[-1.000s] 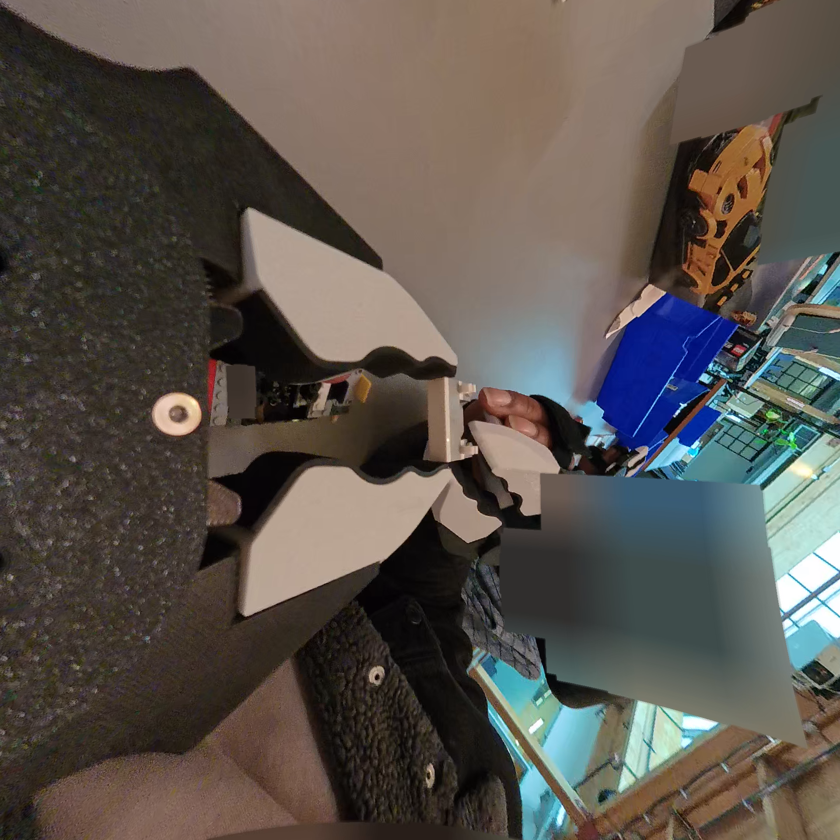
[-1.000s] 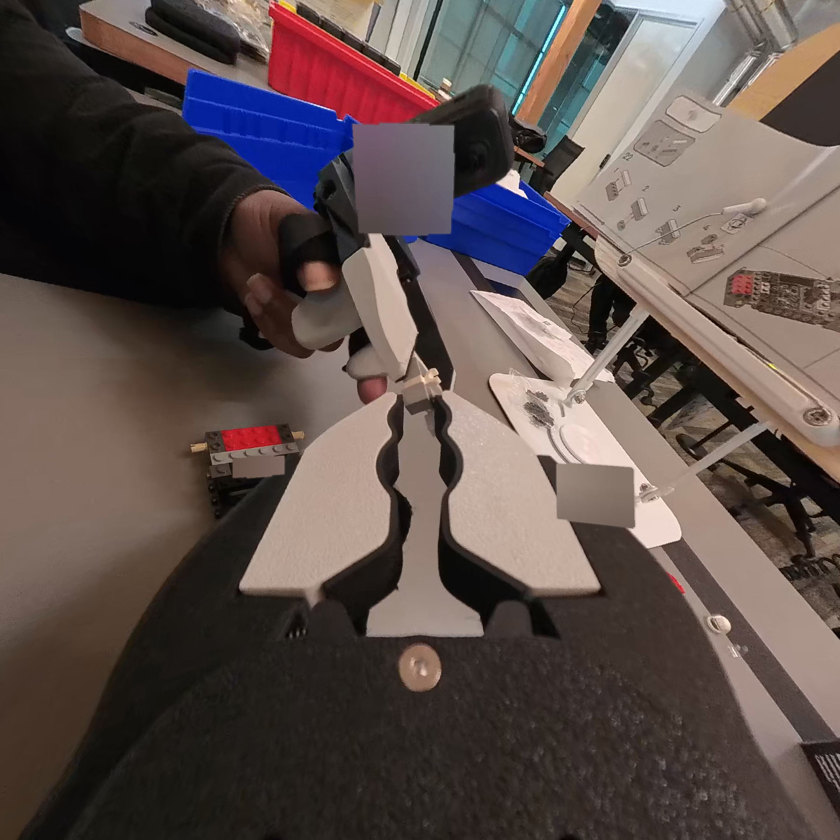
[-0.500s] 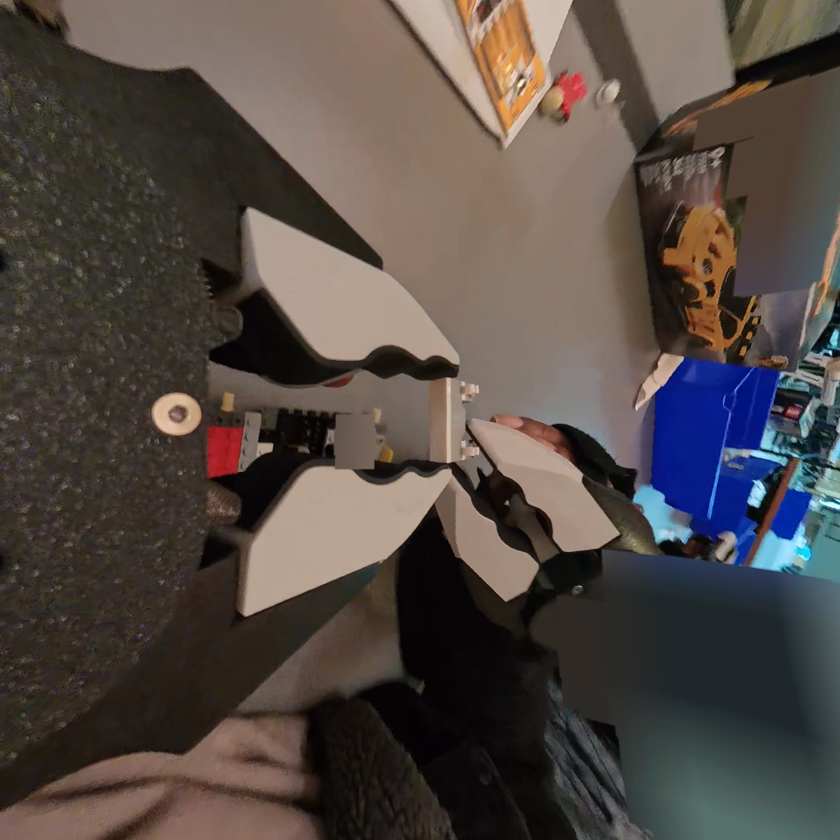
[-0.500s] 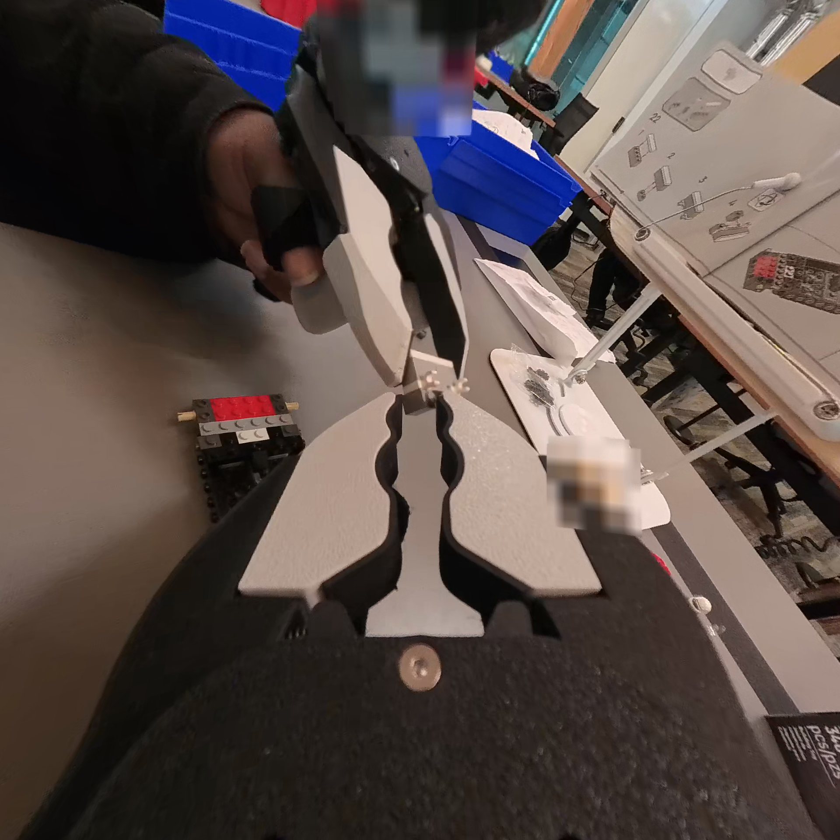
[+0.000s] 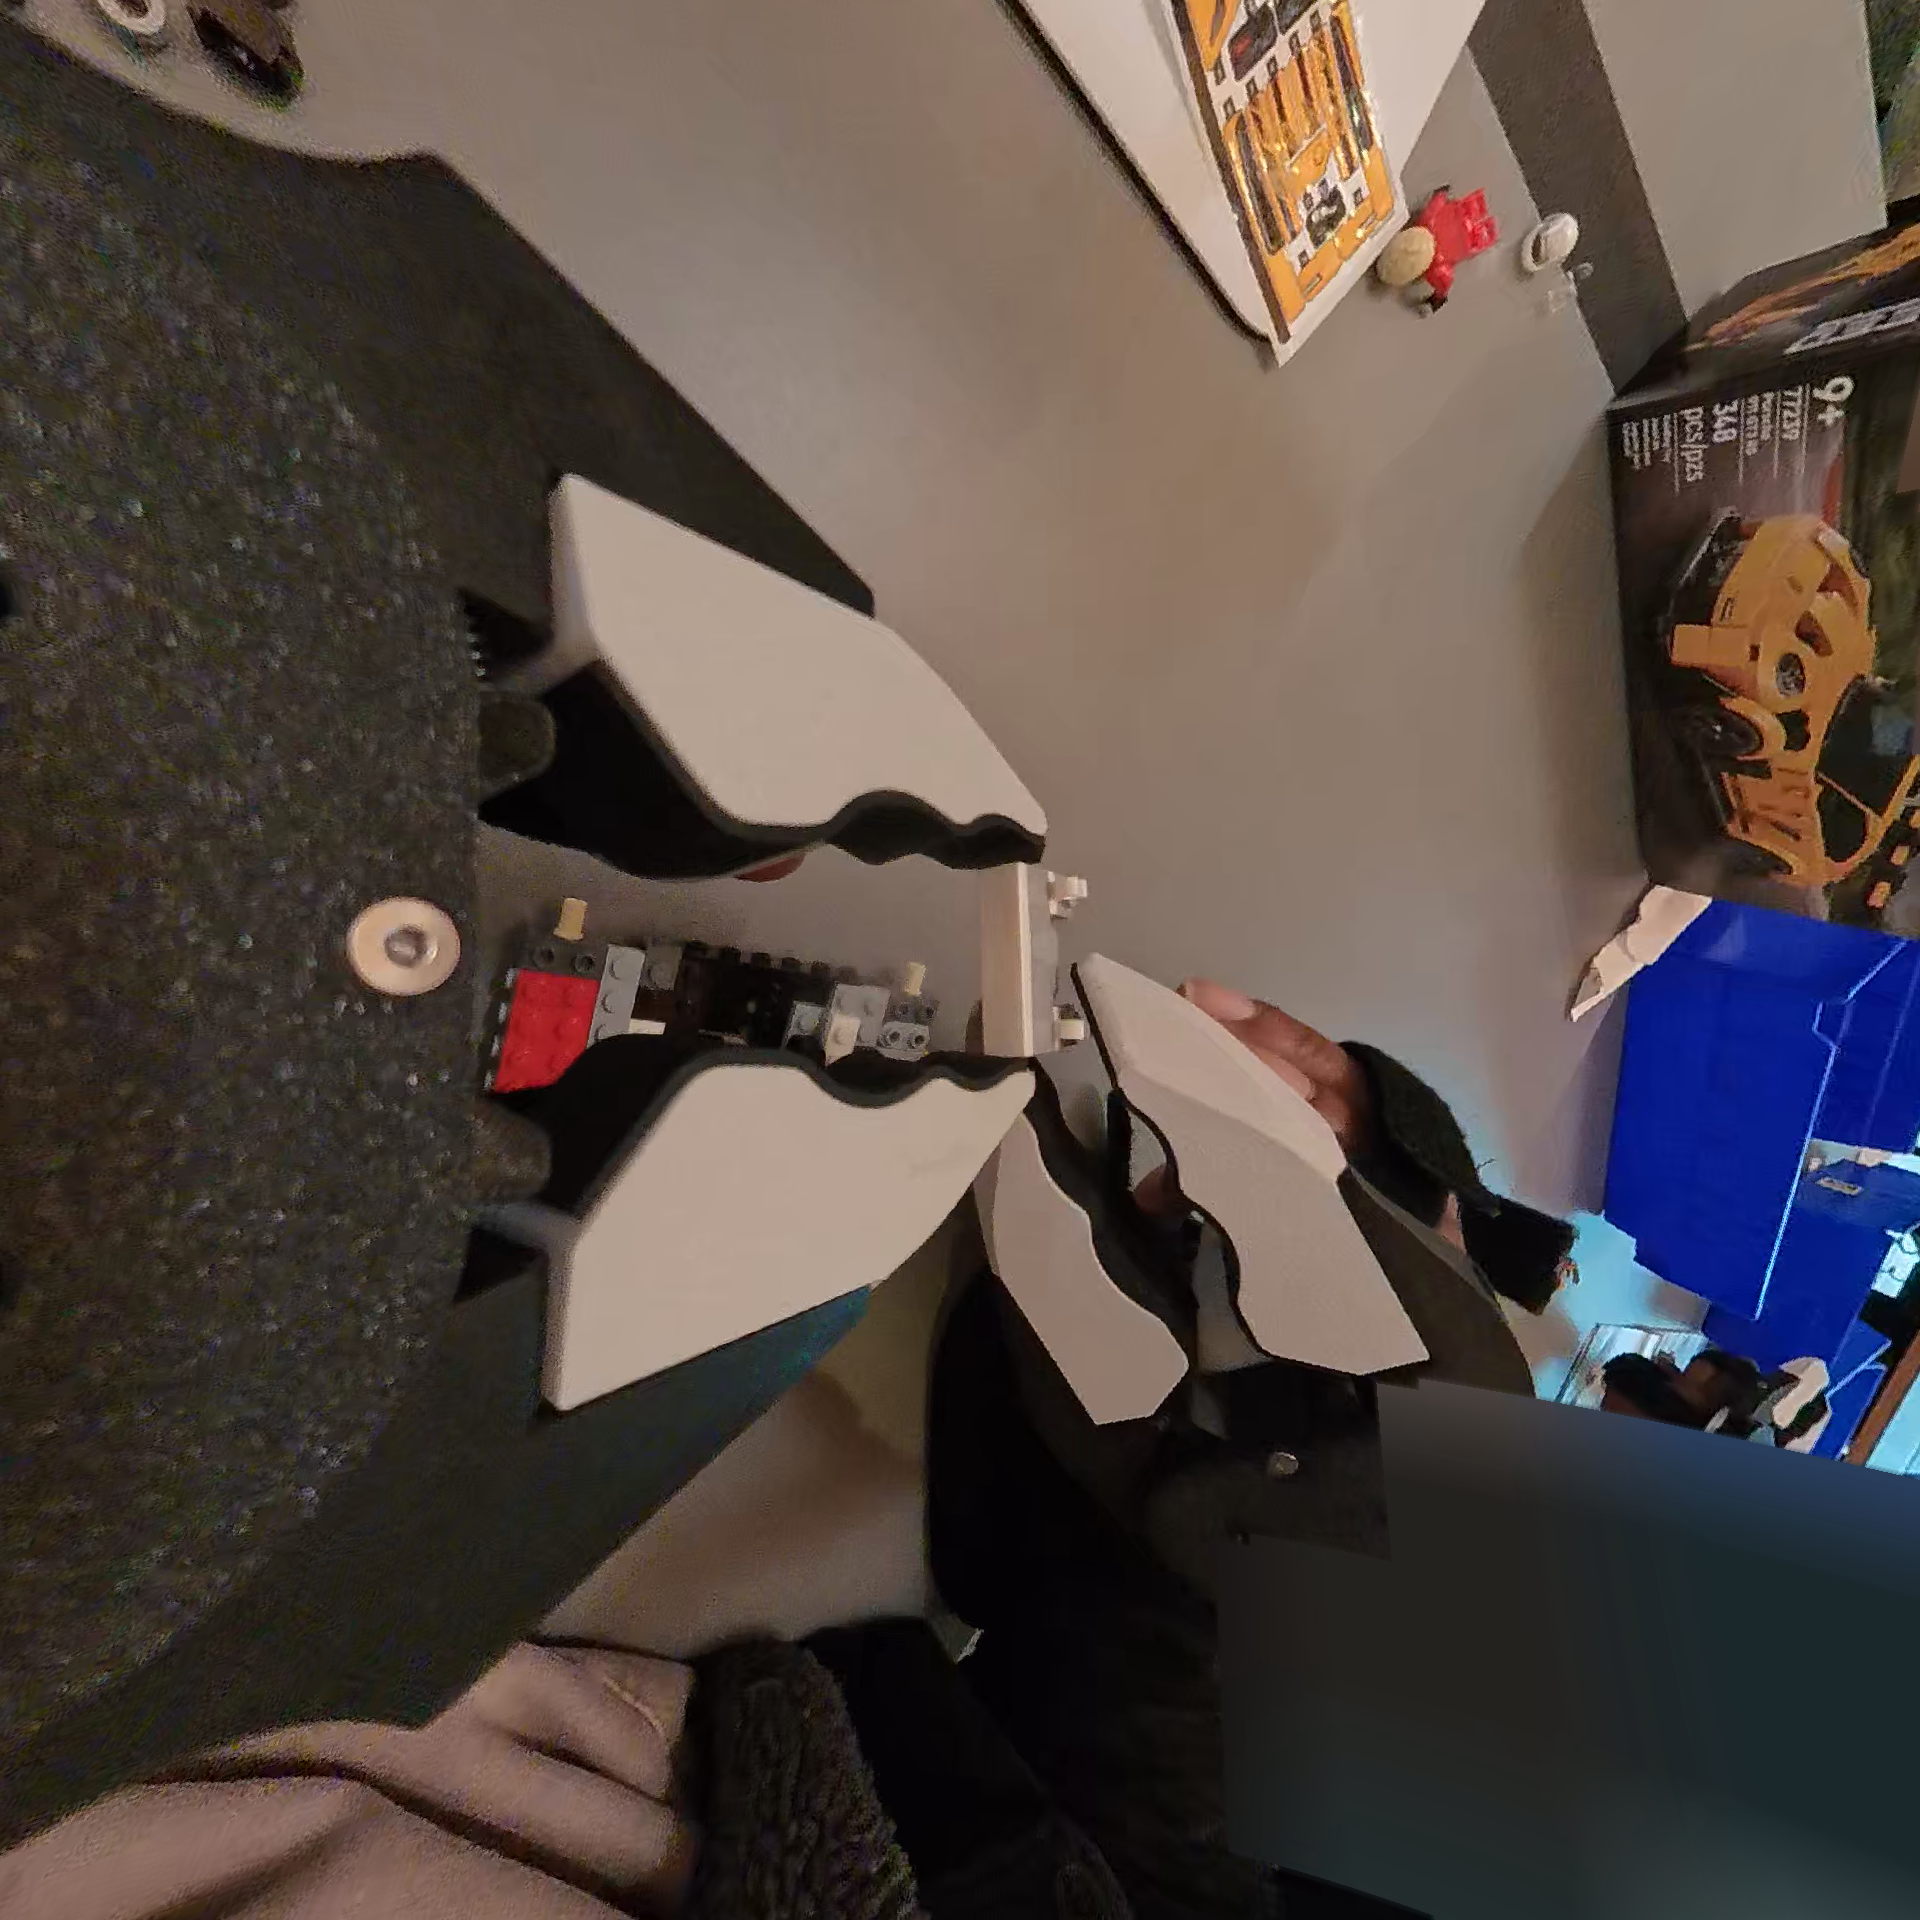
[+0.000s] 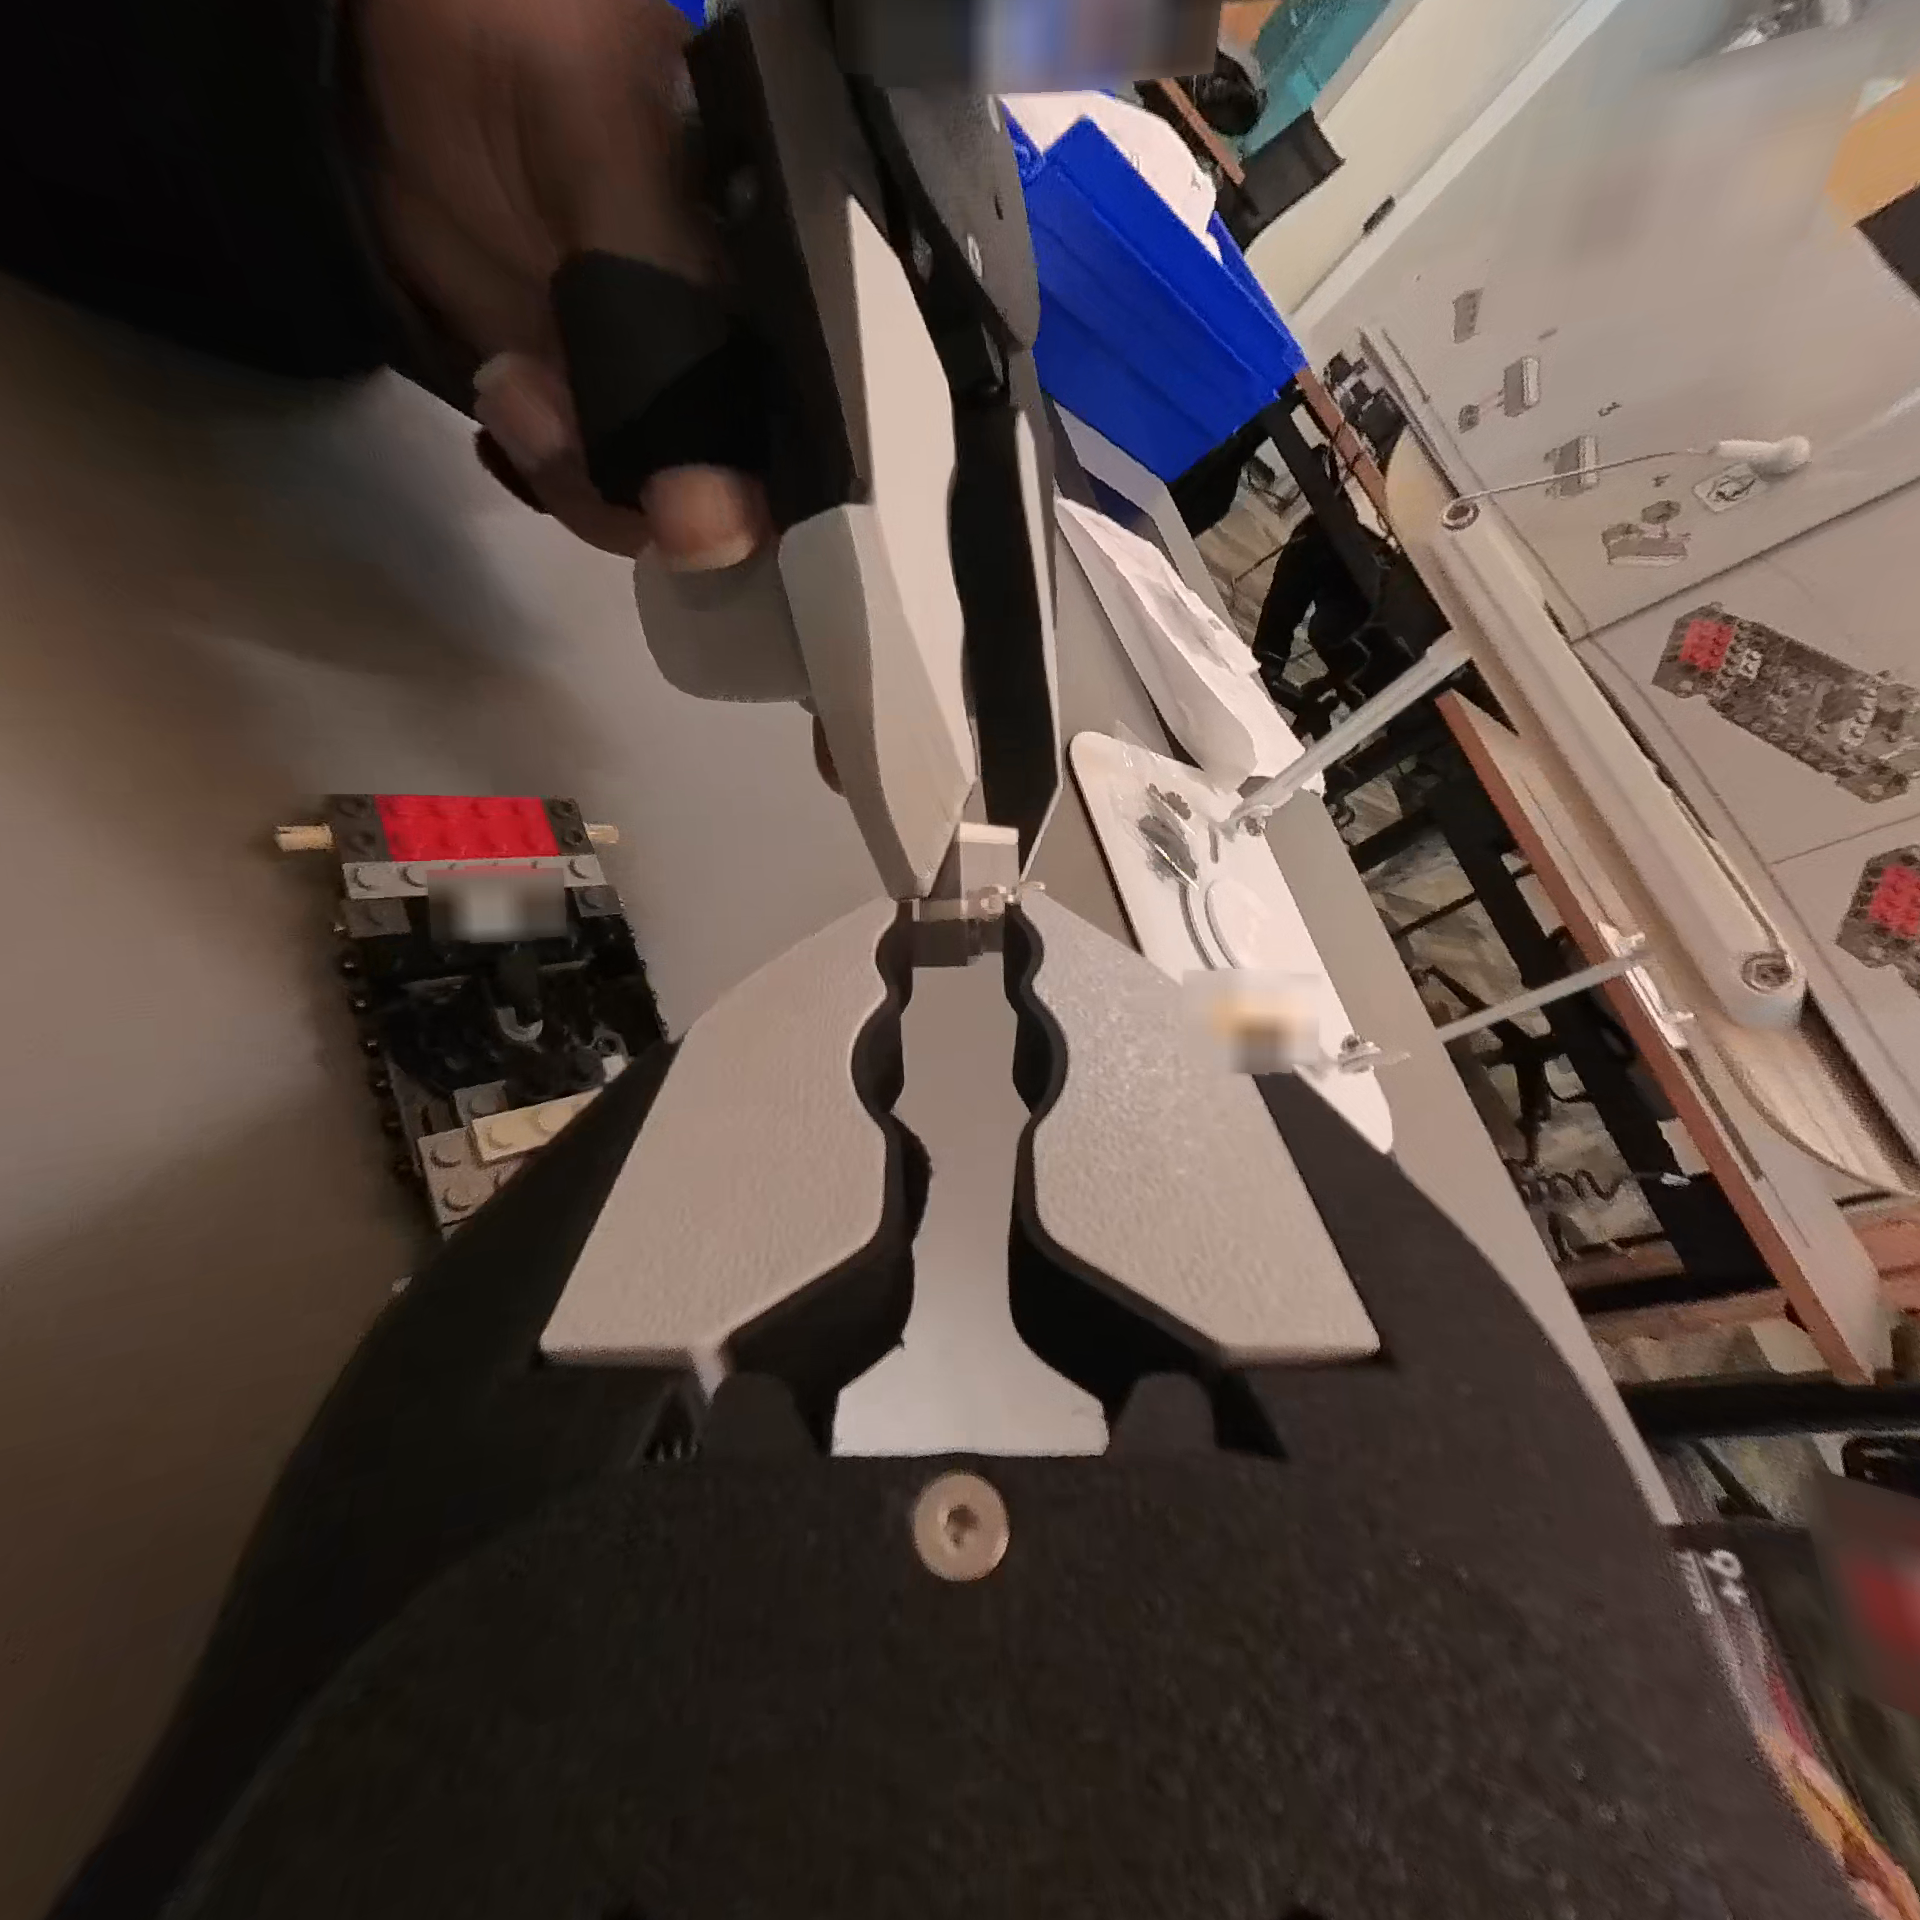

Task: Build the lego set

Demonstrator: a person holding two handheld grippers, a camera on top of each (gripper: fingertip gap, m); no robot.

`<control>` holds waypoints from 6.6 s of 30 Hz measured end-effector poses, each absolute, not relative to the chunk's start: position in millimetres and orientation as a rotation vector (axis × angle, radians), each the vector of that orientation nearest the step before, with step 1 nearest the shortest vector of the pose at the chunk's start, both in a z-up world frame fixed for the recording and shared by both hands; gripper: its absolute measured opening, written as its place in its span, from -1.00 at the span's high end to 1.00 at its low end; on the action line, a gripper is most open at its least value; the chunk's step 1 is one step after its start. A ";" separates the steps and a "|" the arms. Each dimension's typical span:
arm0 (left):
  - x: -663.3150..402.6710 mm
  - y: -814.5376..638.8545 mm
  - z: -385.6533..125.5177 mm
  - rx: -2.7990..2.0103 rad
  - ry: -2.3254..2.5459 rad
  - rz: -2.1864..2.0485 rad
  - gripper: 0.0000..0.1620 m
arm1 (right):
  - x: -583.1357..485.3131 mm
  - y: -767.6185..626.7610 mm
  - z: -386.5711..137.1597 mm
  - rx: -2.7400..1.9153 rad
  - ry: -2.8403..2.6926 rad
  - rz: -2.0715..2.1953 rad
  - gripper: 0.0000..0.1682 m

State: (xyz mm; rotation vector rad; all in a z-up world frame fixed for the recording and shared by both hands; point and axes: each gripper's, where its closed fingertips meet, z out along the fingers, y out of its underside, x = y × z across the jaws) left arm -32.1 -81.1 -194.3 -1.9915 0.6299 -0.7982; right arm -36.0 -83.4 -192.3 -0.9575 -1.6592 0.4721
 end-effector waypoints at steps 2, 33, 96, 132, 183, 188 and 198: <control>-33.0 -78.6 -193.2 -1.982 0.594 -0.818 0.57 | -37.0 -80.9 -192.0 -0.994 -1.638 0.480 0.82; -20.7 -106.0 -151.1 -1.520 0.805 -1.072 0.80 | -24.2 -113.7 -142.1 -1.182 -1.375 1.651 0.81; -46.0 -64.3 -234.1 -1.915 0.816 -0.645 0.57 | -28.7 -32.3 -219.3 -1.641 -1.346 0.832 0.90; -42.6 -49.9 -218.2 -1.918 0.688 -0.325 0.50 | -49.0 -55.1 -194.4 -1.617 -1.140 1.159 0.91; -20.0 -89.1 -161.1 -1.679 0.583 -1.296 0.53 | -12.8 -85.3 -142.9 -1.049 -1.499 1.142 0.74; -14.0 -105.7 -145.6 -1.557 0.601 -1.523 0.53 | -22.8 -100.0 -156.5 -0.957 -1.601 0.955 0.59; -1.3 -124.2 -140.9 -1.509 0.654 -1.689 0.53 | -29.3 -122.3 -135.8 -0.794 -1.557 0.833 0.51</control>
